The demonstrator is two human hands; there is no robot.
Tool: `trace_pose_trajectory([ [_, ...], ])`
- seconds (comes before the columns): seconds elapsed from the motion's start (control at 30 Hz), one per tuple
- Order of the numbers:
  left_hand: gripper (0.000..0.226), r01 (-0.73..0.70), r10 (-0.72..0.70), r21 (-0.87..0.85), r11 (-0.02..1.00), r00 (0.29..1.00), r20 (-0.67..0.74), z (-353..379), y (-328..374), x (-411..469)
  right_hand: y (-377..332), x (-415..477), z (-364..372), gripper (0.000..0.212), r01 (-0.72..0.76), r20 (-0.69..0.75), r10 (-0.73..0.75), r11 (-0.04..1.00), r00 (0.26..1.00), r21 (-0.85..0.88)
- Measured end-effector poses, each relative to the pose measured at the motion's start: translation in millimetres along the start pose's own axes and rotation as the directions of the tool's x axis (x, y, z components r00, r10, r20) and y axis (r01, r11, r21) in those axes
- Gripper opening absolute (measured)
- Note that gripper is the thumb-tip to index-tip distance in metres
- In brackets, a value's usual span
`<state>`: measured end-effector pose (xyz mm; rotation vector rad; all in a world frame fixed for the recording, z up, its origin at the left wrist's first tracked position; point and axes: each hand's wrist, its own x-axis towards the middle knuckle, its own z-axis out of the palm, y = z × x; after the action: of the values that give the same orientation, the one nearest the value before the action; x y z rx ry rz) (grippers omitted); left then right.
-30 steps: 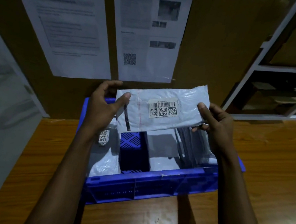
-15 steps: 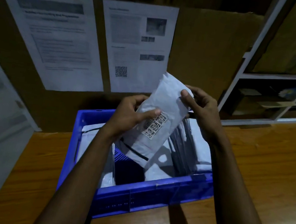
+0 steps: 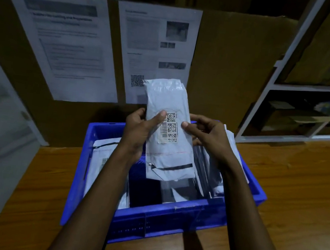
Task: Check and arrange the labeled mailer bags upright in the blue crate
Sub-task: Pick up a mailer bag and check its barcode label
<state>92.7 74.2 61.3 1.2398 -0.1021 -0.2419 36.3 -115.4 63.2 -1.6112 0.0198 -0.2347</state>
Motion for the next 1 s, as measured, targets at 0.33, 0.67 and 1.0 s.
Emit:
trace_pose_trajectory([
  [0.33,0.017,-0.023,0.083,0.248,0.968,0.968,-0.236,-55.0,8.5,-9.1,3.2,10.2,31.9,0.026,-0.033,0.06,0.04,0.994,0.997,-0.101],
  [0.67,0.01,0.279,0.254,0.835,0.474,0.865,-0.433,-138.1,-7.7,-38.4,75.4,23.9,131.5,0.011,-0.207,0.169,0.295,0.891,0.941,-0.404],
  [1.0,0.01,0.255,0.252,0.958,0.132,0.926,-0.281,-126.9,-32.5,-46.8,90.2,23.4,141.0,0.044,-0.093,0.22,0.318,0.734,0.922,-0.673],
])
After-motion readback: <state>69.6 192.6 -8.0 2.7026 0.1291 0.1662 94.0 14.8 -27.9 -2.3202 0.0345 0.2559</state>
